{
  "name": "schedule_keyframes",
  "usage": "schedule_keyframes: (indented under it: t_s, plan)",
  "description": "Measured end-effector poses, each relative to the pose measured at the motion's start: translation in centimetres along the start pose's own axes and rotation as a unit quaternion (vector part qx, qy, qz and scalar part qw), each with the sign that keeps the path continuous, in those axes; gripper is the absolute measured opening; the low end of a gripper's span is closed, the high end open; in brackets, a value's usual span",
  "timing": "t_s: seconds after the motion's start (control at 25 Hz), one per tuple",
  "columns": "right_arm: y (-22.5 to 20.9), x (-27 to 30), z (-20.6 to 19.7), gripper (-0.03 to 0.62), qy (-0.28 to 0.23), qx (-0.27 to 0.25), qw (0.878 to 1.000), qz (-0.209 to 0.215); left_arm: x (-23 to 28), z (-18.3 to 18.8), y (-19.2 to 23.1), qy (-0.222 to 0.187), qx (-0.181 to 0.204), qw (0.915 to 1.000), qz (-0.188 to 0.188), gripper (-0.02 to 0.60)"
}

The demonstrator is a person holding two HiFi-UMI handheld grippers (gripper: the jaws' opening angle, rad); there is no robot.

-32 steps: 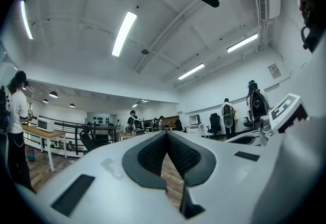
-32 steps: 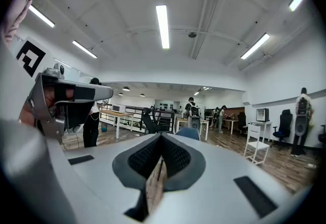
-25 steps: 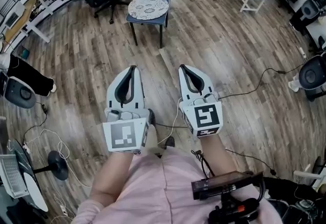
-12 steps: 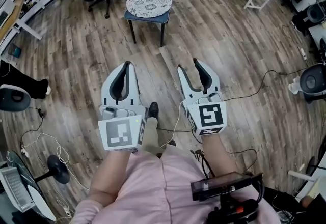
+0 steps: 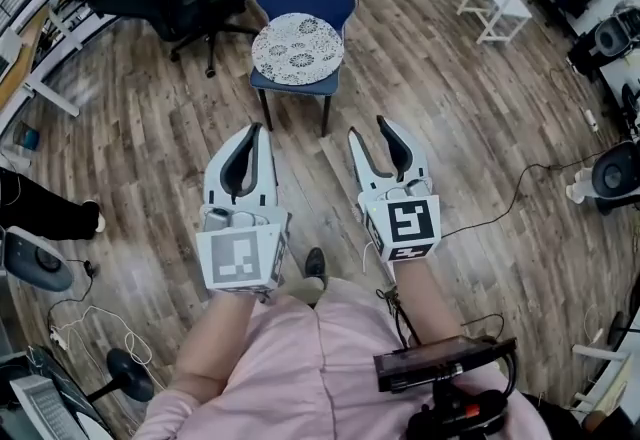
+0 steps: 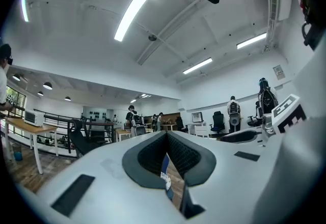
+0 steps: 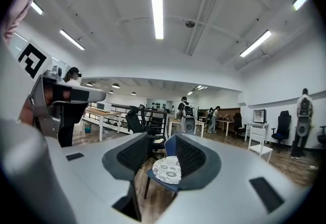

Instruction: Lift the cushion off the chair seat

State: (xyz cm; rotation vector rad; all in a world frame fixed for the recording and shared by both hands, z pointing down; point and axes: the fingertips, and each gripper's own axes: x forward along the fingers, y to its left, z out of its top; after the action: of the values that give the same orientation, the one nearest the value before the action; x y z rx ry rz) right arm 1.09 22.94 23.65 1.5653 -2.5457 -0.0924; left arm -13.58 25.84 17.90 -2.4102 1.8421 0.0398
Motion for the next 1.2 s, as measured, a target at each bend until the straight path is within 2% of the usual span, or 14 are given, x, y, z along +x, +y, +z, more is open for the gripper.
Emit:
schedule_keyframes:
  t_s: [0.32,0.68,1.0,1.2]
  plan:
    - [-1.8,4.3,1.1,0.158,-0.009,-0.002,1.0,-0.012,4.3,-0.8,1.7,0.005,-0.003,0.9999,-0.011,0.011]
    - [-5.9,11.1,-1.5,0.15,0.007,0.012,1.0,-0.018,11.9,-4.7,2.7,0.036,0.0,0.9992,-0.016,0.011]
    - [-13.6,22.5,-3.6,0.146,0.027,0.029,0.999,-0.018,24.8,-7.9,4.9,0.064,0.009,0.9979,-0.012,0.011]
    - [-18.5,30.5,-3.0,0.144,0.023,0.035,0.999,-0.003,33.5,-8.3,6.1,0.073,0.021,0.9971,-0.005,0.011]
